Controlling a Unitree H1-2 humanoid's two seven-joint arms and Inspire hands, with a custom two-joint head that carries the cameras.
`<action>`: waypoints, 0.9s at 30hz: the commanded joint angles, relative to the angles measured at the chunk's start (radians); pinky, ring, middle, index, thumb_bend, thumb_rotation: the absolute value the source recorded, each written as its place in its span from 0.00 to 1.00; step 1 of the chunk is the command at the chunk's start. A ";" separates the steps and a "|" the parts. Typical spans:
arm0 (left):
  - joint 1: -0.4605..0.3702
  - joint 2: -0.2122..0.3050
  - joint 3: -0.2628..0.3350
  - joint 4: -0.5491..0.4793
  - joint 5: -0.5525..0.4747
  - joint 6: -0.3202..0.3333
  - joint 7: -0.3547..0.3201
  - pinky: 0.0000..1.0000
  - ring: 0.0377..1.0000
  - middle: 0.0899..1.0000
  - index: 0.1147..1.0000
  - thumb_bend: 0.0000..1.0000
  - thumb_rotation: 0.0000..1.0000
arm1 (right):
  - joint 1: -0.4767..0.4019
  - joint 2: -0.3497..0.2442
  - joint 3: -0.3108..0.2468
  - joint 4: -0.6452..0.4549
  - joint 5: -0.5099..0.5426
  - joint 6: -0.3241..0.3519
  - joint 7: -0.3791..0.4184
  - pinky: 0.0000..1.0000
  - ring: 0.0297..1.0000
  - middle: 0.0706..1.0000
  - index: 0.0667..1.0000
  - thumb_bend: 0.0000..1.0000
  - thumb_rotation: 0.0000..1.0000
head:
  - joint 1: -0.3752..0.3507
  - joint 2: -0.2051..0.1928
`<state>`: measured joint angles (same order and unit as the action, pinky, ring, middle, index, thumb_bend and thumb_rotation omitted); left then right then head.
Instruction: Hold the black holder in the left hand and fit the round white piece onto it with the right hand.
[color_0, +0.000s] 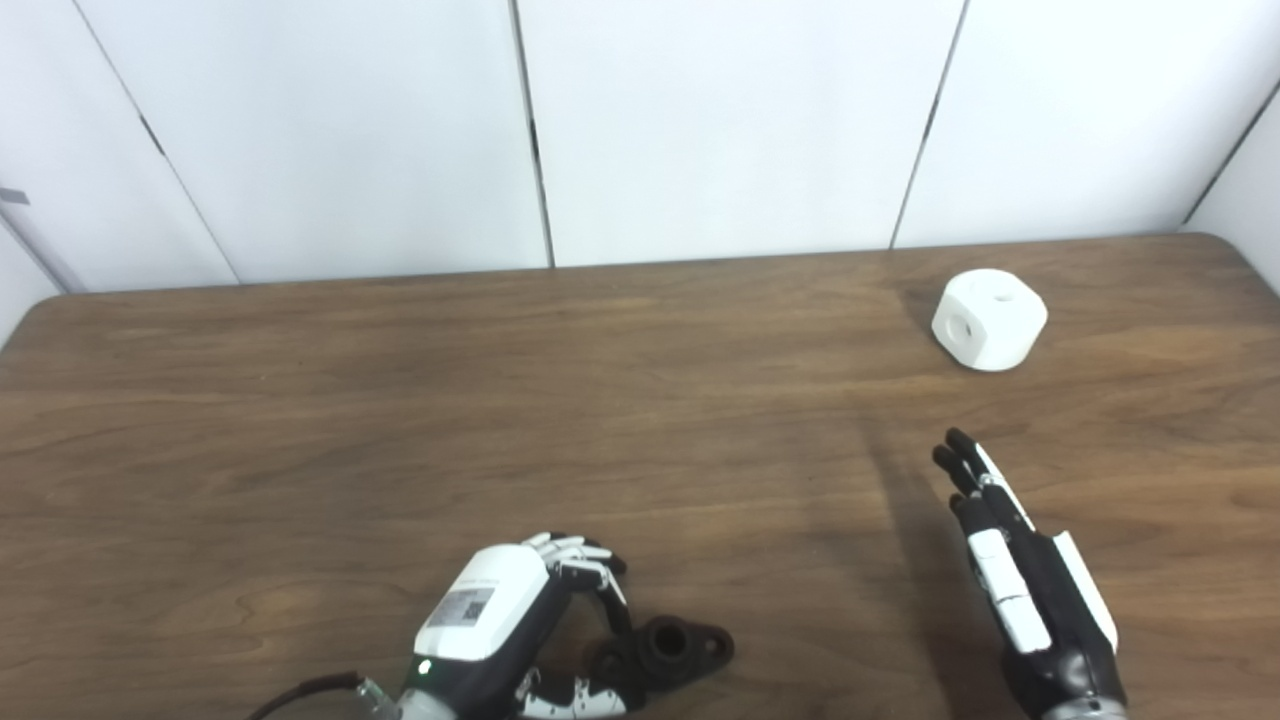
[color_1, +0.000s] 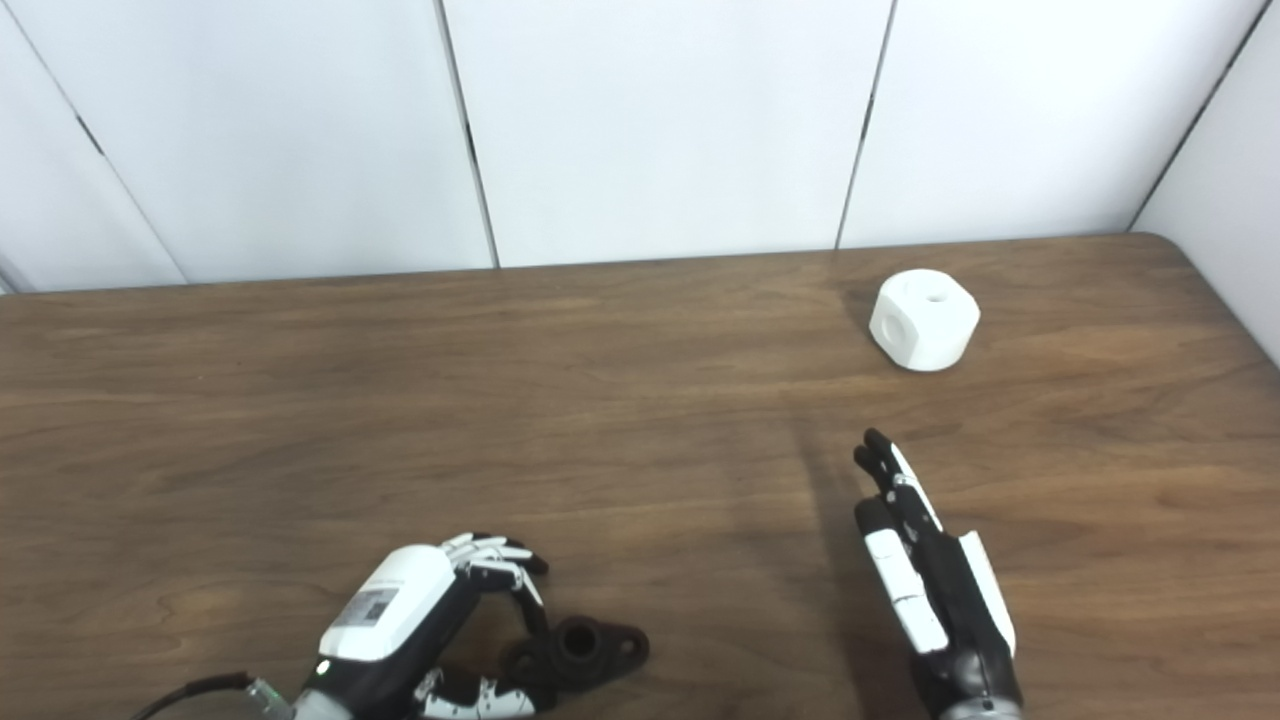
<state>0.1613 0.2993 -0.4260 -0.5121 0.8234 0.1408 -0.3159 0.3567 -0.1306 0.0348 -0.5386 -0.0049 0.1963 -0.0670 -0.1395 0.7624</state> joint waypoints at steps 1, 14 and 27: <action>0.002 0.007 0.001 -0.020 0.010 -0.034 -0.002 0.90 0.84 0.76 0.42 0.52 0.05 | -0.002 0.058 0.004 -0.046 -0.006 -0.013 -0.009 1.00 1.00 0.94 0.94 0.63 0.89 | -0.001 0.001; 0.011 0.031 0.072 0.009 -0.021 -0.074 -0.032 0.95 0.90 0.79 0.42 0.52 0.05 | -0.041 0.002 -0.081 -0.096 0.019 0.072 -0.005 1.00 1.00 0.98 0.95 0.59 0.82 | -0.078 -0.004; 0.061 0.047 0.134 0.054 -0.037 -0.150 -0.005 0.92 0.88 0.77 0.42 0.52 0.04 | -0.213 -0.065 -0.153 -0.079 -0.130 0.166 -0.015 0.97 0.98 0.94 0.91 0.64 0.69 | -0.196 -0.054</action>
<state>0.2065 0.3200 -0.3057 -0.4680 0.7863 -0.0076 -0.3248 0.1702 -0.1861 -0.1014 -0.6117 -0.1116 0.3942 -0.0732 -0.3342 0.7088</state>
